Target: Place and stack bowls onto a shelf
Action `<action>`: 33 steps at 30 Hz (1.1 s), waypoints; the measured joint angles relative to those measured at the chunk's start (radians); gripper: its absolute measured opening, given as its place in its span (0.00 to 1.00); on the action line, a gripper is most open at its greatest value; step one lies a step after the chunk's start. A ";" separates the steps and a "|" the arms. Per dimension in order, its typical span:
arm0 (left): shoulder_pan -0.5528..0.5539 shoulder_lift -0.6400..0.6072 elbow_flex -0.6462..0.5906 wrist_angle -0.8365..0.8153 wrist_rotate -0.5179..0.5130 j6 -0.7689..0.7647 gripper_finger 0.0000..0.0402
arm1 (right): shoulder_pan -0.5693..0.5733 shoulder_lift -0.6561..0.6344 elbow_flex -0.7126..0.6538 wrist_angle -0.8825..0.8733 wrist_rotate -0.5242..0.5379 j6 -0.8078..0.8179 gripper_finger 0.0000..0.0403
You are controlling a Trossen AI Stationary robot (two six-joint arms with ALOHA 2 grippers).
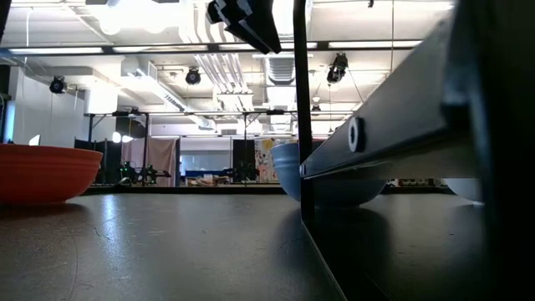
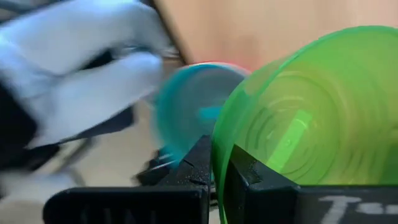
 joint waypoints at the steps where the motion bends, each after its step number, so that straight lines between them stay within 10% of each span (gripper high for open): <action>1: 0.002 0.000 0.000 0.000 0.000 0.000 0.48 | 0.000 0.000 0.036 0.000 0.010 0.000 0.02; 7: 0.006 0.000 0.000 -0.010 0.000 -0.001 0.48 | 0.011 0.048 0.171 0.044 0.150 -0.024 0.02; 33: 0.006 0.000 0.000 -0.030 0.000 -0.005 0.48 | 0.053 0.283 0.187 0.087 -0.009 -0.055 0.02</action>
